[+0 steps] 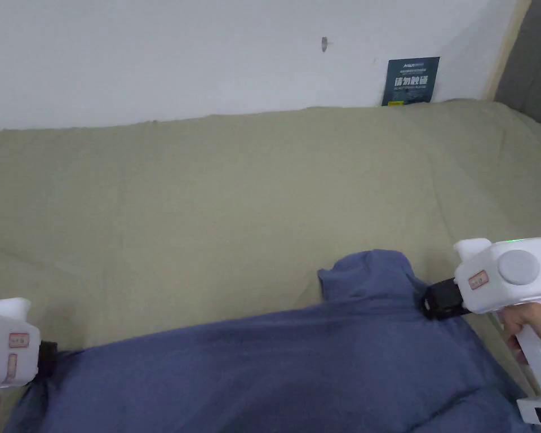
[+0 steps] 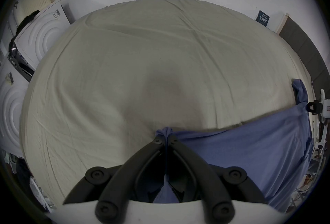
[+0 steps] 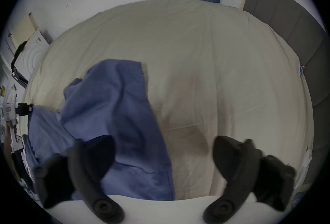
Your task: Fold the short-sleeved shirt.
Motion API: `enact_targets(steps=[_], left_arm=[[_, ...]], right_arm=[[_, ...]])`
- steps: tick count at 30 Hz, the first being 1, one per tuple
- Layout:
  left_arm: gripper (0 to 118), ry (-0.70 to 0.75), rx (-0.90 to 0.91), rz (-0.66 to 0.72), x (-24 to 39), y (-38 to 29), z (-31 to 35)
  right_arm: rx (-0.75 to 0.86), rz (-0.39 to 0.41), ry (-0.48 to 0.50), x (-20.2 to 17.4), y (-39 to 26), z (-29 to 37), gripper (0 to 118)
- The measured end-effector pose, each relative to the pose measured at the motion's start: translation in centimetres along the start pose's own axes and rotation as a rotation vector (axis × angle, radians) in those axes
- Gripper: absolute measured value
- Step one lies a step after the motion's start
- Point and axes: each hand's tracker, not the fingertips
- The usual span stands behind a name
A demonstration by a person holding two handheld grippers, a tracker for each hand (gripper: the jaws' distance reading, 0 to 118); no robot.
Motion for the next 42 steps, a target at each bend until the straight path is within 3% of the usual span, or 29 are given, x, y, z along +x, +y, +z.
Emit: enact_targets(steps=[1, 3, 4, 5, 7, 8, 9, 12, 19, 29, 42], left_arm=[[0, 0.000, 0.001, -0.002, 0.0, 0.0, 0.0], [0, -0.002, 0.005, -0.001, -0.1, 0.0, 0.1], [0, -0.006, 0.006, 0.002, -0.2, 0.0, 0.2], [0, -0.012, 0.009, 0.007, -0.4, 0.0, 0.5], [0, -0.034, 0.019, 0.036, -0.8, -0.1, 1.2], [0, -0.054, 0.026, 0.060, -1.1, -0.2, 1.7], [0, -0.064, 0.045, 0.075, -1.3, -0.3, 2.3], [0, -0.078, 0.061, 0.067, -1.7, -0.9, 4.4], [0, -0.103, 0.126, 0.069, -3.1, -3.2, 10.0], [0, -0.128, 0.198, 0.047, -4.7, -10.5, 16.4], [0, -0.142, 0.186, 0.035, -6.2, -21.9, 18.6]], right_arm=[[0.032, 0.042, 0.040, 0.1, -0.4, 0.3, 63], [0.058, 0.021, 0.050, 0.4, -0.4, 1.7, 47], [0.082, 0.015, 0.089, 0.7, -0.4, 2.2, 6], [0.078, -0.028, 0.099, 2.0, -0.3, 1.8, 0], [0.114, -0.039, 0.158, 3.0, 0.0, 2.9, 0], [0.122, -0.040, 0.147, 3.4, 0.2, 3.6, 0], [0.180, -0.009, 0.107, 1.1, -1.3, 6.3, 0], [0.214, 0.010, 0.129, 0.5, -2.3, 9.3, 0], [0.255, -0.027, 0.181, 1.9, -5.0, 14.5, 0], [0.320, -0.053, 0.217, 3.1, -15.3, 20.8, 0], [0.256, -0.108, 0.247, 4.4, -28.2, 21.1, 0]])
